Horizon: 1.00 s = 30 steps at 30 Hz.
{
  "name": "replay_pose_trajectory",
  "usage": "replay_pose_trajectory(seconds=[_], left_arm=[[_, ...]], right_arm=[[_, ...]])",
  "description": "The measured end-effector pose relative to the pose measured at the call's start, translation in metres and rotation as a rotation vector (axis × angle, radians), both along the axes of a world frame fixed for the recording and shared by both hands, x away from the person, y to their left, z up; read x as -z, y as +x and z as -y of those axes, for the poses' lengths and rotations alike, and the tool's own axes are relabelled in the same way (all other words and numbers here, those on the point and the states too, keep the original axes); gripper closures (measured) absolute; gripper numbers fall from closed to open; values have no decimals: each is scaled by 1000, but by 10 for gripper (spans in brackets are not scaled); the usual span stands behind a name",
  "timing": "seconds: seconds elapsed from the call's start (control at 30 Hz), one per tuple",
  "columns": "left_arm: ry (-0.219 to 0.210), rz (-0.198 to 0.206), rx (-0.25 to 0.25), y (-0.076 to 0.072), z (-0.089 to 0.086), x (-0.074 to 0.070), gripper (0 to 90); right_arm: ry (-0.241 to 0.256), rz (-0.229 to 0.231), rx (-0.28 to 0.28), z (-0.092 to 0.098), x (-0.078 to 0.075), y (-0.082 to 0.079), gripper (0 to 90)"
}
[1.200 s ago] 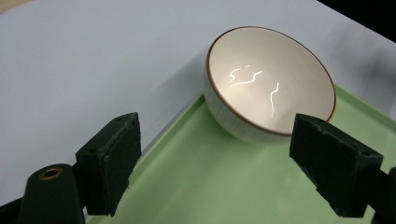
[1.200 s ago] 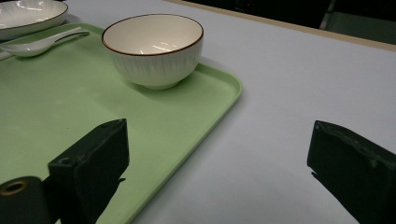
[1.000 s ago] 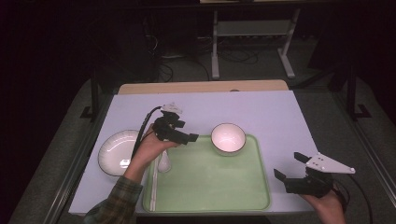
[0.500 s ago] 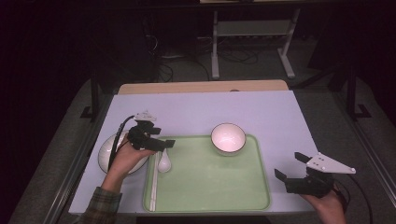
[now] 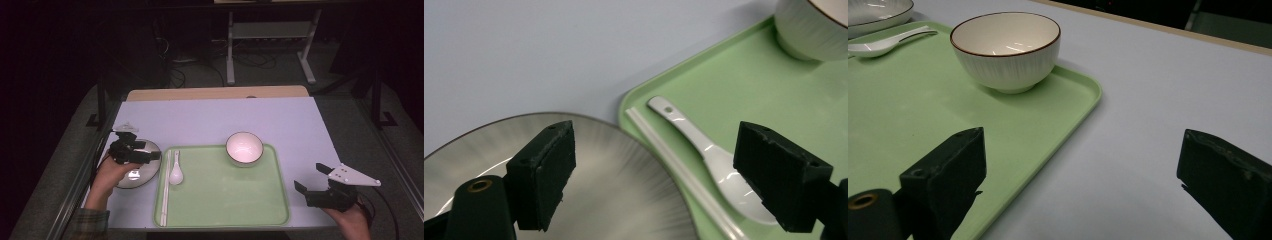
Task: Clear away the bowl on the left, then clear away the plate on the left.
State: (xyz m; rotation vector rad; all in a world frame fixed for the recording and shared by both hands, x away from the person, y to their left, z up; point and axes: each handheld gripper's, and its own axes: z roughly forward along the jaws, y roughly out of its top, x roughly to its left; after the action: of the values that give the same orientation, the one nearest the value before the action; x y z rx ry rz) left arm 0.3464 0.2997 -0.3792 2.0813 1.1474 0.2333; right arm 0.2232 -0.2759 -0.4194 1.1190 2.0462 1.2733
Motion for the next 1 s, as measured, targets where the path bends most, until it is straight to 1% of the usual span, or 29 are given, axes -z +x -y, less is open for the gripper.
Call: replay_pose_trajectory(seconds=[0.17, 0.27, 0.33, 0.47, 0.5, 0.57, 0.73, 0.77, 0.83, 0.9, 0.97, 1.0], left_arm=[[0, 0, -28, 0, -20, -1, 175], [15, -2, -63, 0, -32, -1, 175], [10, -8, -82, 1, -41, 0, 175], [19, -22, -132, 0, -56, 3, 175], [21, -28, -143, 1, -60, 3, 175], [5, -45, -152, 1, -68, 5, 186], [8, -79, -208, 1, -86, 10, 200], [11, -88, -217, 1, -90, 11, 215], [16, -105, -257, 2, -98, 13, 238], [17, -125, -289, 1, -106, 15, 283], [24, -155, -330, 2, -113, 17, 299], [20, -168, -339, 2, -117, 19, 319]], right_arm=[[-7, -1, -2, 0, 1, 1, 46], [-9, -4, -1, 0, 1, 1, 46], [-10, -3, -1, 0, 1, 1, 46], [-11, -3, -1, 0, 1, 1, 46], [-11, -3, -1, 0, 1, 1, 46], [-12, -3, -1, 0, 1, 1, 46], [-13, -5, -1, 0, 1, 1, 46], [-13, -5, -2, 0, 1, 1, 46], [-14, -5, -2, 0, 2, 1, 46], [-15, -5, -2, -1, 1, 1, 46], [-14, -5, -1, 0, 1, 1, 46], [-15, -5, 0, 0, 1, 1, 46]])
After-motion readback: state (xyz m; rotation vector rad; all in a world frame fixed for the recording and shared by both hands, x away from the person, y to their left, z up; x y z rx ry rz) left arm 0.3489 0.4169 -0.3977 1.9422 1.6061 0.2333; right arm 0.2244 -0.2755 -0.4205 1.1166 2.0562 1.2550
